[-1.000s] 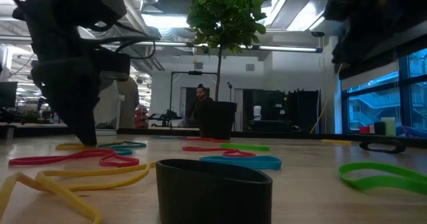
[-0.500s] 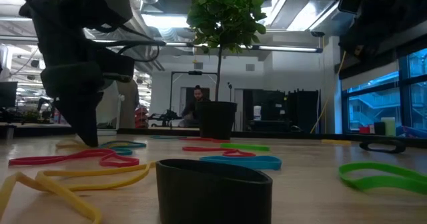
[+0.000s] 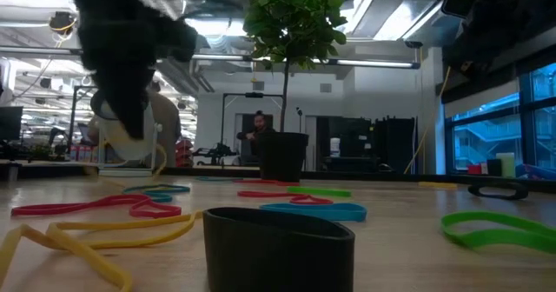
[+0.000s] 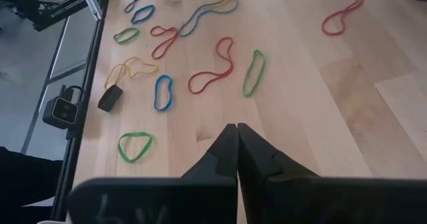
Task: Pick and place rubber bands into bin
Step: Put the yellow rubber band into the gray bin, then put the green rubber band into the gray bin
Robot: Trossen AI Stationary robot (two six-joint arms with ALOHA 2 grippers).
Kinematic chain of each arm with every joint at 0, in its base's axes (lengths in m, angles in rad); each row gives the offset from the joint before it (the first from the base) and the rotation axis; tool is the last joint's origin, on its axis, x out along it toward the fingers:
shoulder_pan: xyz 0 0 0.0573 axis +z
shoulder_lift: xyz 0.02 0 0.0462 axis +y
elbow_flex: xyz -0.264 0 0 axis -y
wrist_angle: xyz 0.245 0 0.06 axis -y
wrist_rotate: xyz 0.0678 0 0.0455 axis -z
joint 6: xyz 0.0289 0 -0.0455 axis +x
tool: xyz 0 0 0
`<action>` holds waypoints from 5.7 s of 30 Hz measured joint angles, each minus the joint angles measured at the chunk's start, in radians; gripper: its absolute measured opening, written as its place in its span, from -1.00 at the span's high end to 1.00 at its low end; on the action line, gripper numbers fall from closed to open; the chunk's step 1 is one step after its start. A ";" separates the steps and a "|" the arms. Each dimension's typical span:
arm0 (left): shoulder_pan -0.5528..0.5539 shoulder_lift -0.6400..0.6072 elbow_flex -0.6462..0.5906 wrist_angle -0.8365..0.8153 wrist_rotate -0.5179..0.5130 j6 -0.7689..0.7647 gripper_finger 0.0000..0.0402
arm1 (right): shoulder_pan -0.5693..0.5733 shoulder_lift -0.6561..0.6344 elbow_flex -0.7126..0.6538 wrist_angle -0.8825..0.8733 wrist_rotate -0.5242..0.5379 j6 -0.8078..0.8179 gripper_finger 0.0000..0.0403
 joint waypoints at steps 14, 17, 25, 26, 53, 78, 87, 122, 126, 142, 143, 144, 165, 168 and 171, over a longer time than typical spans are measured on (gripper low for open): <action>0.000 -0.003 0.178 -0.060 -0.105 0.110 0.99 | 0.000 0.000 0.000 -0.001 0.000 0.002 1.00; 0.000 -0.003 0.226 -0.070 -0.134 0.134 0.99 | 0.000 0.000 0.000 -0.001 0.000 0.001 1.00; 0.001 -0.004 0.366 -0.075 -0.223 0.240 0.99 | 0.000 0.001 0.000 -0.001 0.000 -0.001 1.00; 0.001 -0.003 0.382 -0.074 -0.236 0.250 0.99 | 0.000 0.000 0.000 -0.001 0.000 -0.001 1.00; 0.047 0.454 0.872 0.419 -0.221 0.937 0.99 | 0.000 0.002 0.000 -0.023 0.109 -0.106 1.00; 0.106 0.872 0.882 1.261 0.401 0.695 0.99 | 0.000 0.002 0.000 -0.024 0.144 -0.101 1.00; 0.106 0.907 0.985 1.268 0.474 0.760 0.99 | 0.000 0.002 0.000 -0.024 0.143 -0.100 1.00; 0.135 0.819 0.996 0.846 0.387 0.674 0.47 | 0.000 0.001 0.000 -0.123 0.139 -0.048 1.00; 0.144 0.767 0.996 0.691 0.346 0.737 0.81 | 0.000 0.001 0.000 -0.125 0.140 -0.047 1.00; 0.168 0.094 0.035 1.002 0.127 0.623 0.99 | 0.000 0.005 0.000 -0.017 0.141 0.024 1.00; 0.162 0.038 -0.021 1.011 0.106 0.618 0.99 | 0.000 0.008 0.000 0.020 0.143 0.029 0.99; 0.157 -0.014 -0.072 1.009 0.083 0.612 0.99 | 0.000 0.015 0.000 0.055 0.145 0.022 0.98; 0.110 -0.850 -0.561 0.770 -0.026 0.654 0.99 | -0.002 0.906 0.482 -0.022 0.204 -0.056 0.90; 0.110 -0.900 -0.561 0.680 -0.028 0.667 0.99 | -0.002 1.033 0.599 -0.112 0.204 -0.049 0.87; 0.110 -0.940 -0.561 0.616 -0.028 0.695 0.99 | -0.002 1.140 0.698 -0.160 0.205 -0.036 0.83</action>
